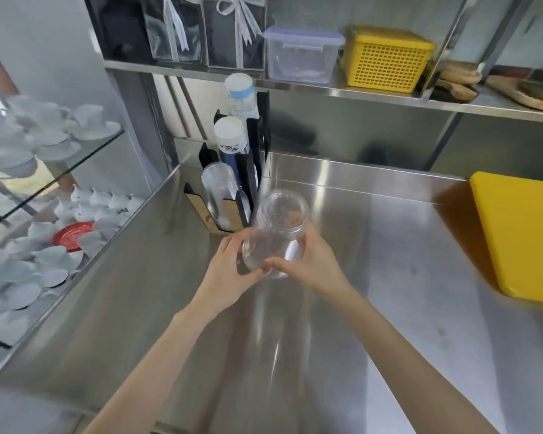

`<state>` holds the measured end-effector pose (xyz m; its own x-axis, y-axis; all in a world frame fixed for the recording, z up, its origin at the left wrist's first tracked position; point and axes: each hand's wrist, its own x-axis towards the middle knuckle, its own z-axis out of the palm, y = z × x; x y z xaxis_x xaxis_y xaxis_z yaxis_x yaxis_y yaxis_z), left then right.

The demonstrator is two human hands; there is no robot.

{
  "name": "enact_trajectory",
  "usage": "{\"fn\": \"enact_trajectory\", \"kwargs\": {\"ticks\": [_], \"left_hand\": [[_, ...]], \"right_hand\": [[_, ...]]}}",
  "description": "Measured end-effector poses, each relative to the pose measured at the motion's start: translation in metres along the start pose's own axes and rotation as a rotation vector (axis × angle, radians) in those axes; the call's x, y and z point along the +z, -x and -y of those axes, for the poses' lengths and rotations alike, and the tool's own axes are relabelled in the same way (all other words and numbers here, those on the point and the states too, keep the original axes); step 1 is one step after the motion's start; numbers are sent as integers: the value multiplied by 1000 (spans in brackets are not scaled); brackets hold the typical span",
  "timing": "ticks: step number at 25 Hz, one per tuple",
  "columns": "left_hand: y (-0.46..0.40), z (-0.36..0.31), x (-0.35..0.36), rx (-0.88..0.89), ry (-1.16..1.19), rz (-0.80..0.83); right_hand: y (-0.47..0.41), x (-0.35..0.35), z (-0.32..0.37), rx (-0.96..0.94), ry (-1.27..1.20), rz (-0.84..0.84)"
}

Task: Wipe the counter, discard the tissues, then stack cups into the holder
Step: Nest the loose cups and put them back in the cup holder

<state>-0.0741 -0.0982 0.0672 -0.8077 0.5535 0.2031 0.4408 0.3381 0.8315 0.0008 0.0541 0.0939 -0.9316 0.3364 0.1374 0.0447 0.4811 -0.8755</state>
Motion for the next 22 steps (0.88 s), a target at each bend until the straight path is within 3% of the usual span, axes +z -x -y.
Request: {"fn": "enact_trajectory", "kwargs": {"ticks": [13,22], "left_hand": [[-89,7,-103,159,-90,-109],[-136,51,-104,119,-117,-73]], "right_hand": [[-101,46,82,-224,18,-98],[-153,76,63,-68,37,-93]]}}
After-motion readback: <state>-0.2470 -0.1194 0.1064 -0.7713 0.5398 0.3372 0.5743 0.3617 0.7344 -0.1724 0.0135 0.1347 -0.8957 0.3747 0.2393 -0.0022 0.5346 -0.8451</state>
